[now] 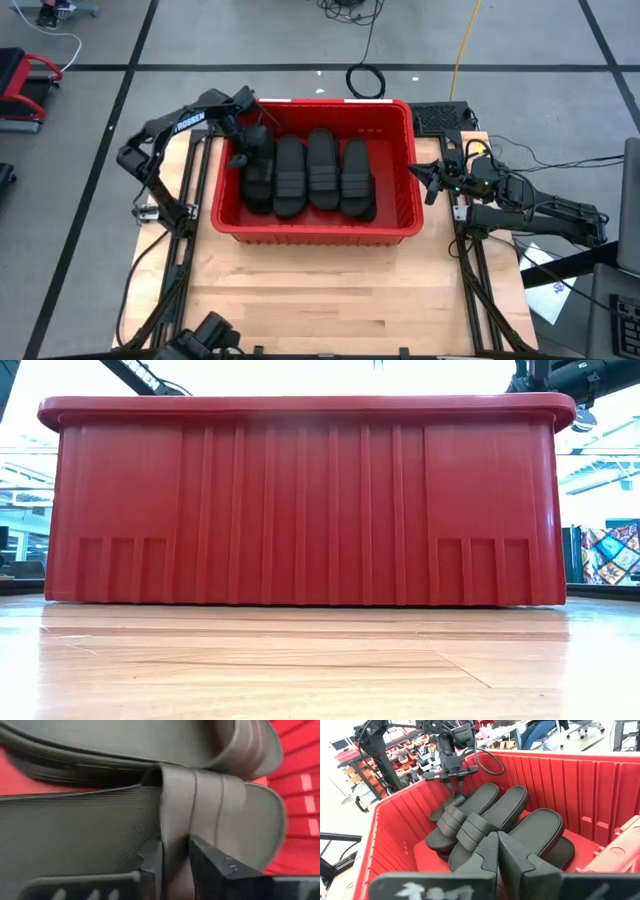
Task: Pick and place slides into bin
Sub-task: Put the black slide into the red bin, then return to Home Position
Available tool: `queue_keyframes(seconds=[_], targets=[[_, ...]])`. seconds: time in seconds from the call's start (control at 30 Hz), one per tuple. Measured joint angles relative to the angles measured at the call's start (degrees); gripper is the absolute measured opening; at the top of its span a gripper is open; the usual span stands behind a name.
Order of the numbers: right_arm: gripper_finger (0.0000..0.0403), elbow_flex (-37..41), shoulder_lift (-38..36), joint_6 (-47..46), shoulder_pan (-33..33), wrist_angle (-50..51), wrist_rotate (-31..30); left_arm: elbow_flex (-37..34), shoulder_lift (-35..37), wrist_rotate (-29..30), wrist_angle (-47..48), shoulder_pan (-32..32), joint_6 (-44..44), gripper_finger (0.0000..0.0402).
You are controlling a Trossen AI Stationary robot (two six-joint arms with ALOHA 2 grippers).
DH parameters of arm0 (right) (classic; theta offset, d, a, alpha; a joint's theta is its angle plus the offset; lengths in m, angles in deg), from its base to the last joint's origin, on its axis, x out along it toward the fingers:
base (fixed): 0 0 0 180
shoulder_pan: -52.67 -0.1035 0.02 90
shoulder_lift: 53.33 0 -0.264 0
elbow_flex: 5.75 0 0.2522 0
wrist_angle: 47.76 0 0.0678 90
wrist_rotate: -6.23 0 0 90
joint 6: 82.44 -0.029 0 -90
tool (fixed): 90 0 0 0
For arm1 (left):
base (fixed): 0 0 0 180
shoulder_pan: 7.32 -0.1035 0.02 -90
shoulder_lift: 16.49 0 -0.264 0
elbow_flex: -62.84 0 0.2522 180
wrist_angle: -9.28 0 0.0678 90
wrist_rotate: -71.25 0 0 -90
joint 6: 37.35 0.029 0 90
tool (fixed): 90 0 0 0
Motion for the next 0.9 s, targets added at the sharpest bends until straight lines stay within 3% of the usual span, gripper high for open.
queue_keyframes(seconds=[0.23,0.37,0.47,0.63,0.73,0.9], targets=[[0.0000,0.0,0.0,0.0,0.0,0.0,0.1,0.4,3.1,1.2,-0.4,-0.8,-3.0,0.0161],[0.0000,0.0,0.0,0.1,0.0,0.0,0.1,0.4,5.7,6.0,0.6,-0.4,-5.6,0.0200],[0.0000,0.0,0.0,0.6,0.0,0.0,0.1,0.3,9.0,9.1,1.6,0.4,-5.3,0.0217],[0.0000,0.0,0.0,3.3,0.0,-2.1,0.1,0.3,17.8,7.7,0.8,1.3,-4.9,0.0219],[0.0000,0.0,0.0,7.0,0.0,-8.6,0.1,0.3,24.9,2.5,-2.4,2.7,-6.4,0.0203],[0.0000,0.0,2.0,14.9,-1.6,-26.8,-1.6,0.4,40.0,-18.4,-10.9,6.0,-18.0,0.0124]])
